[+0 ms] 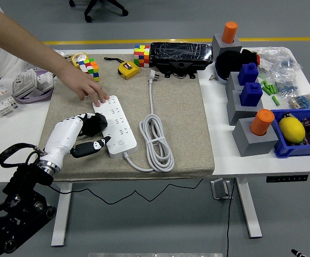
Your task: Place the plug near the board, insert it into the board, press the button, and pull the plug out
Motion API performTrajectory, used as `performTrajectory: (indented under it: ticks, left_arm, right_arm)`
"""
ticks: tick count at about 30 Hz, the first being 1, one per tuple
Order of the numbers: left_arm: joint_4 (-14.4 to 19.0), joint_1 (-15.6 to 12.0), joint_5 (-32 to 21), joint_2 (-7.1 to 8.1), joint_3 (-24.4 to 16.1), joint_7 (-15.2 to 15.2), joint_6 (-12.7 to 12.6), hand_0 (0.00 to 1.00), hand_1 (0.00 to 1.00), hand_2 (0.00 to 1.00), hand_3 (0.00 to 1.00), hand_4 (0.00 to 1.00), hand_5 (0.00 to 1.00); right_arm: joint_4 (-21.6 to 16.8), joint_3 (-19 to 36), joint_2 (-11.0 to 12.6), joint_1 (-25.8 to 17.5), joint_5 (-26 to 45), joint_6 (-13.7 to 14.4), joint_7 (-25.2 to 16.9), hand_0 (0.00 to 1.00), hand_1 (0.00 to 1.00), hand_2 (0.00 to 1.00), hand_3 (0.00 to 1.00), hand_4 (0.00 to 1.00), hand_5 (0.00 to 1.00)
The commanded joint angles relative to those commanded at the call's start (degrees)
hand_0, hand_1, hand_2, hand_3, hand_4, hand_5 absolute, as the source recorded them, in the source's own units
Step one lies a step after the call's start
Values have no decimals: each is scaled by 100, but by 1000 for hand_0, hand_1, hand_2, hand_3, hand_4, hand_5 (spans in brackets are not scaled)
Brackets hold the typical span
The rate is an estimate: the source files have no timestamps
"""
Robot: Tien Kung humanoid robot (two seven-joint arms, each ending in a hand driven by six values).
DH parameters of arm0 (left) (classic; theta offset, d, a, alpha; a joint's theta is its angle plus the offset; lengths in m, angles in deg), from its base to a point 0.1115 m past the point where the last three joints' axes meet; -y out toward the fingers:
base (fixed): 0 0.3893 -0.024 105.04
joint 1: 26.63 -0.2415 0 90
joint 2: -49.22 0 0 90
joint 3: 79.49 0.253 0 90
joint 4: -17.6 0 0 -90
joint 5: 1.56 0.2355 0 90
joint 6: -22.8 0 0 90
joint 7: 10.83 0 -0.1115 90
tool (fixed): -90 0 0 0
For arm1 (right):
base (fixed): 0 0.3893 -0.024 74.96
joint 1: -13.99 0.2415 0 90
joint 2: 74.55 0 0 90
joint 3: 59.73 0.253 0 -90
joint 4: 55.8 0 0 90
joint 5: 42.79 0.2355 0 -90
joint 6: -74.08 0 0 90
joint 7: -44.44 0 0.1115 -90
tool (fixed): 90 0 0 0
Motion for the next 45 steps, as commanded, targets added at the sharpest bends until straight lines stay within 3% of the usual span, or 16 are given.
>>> performTrajectory:
  ticks: [19,45]
  left_arm:
    - [-194,364,-34,-157,215,-77,131,735,760,746,749,834,584]
    - [-225,504,-65,-242,375,-71,192,729,749,740,742,834,581]
  right_arm:
    - [0,35,-16,3,5,-1,2,651,647,647,568,993,559]
    - [-1,33,-20,21,37,6,-10,651,647,647,568,992,560]
